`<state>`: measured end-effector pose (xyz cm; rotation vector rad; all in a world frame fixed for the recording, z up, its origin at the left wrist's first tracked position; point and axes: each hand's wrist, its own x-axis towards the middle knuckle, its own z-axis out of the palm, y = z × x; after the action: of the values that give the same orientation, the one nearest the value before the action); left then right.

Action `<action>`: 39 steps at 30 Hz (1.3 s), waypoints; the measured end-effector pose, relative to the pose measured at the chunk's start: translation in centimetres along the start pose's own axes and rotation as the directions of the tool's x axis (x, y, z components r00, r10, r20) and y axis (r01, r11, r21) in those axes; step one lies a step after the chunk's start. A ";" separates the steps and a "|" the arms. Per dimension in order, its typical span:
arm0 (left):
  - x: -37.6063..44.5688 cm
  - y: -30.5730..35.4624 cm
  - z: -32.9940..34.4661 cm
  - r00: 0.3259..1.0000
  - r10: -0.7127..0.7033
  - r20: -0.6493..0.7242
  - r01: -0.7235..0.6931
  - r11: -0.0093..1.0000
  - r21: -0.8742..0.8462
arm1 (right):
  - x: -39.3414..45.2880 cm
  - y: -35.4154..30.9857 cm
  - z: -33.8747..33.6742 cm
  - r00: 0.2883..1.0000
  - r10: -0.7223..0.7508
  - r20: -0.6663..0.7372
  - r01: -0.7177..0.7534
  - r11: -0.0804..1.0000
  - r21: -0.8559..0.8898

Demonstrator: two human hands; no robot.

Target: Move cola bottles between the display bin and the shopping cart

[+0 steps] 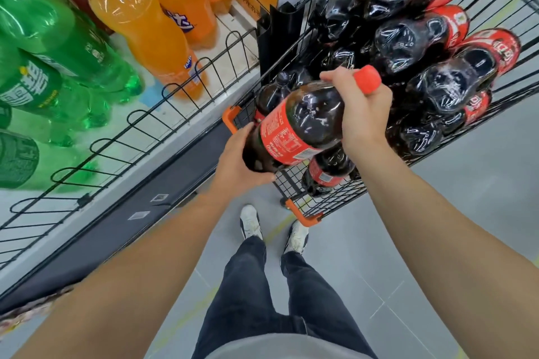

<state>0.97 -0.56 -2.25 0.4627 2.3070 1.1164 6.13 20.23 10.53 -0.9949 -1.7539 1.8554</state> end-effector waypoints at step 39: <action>-5.0 3.7 -0.8 0.937 -0.210 -0.279 0.189 0.977 -0.101 | -2.1 -0.6 3.1 0.956 -0.175 0.237 0.221 0.958 -0.181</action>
<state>4.77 -1.39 2.63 0.0335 2.4824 1.2276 5.22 16.64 11.45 -0.6710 -2.1257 1.7364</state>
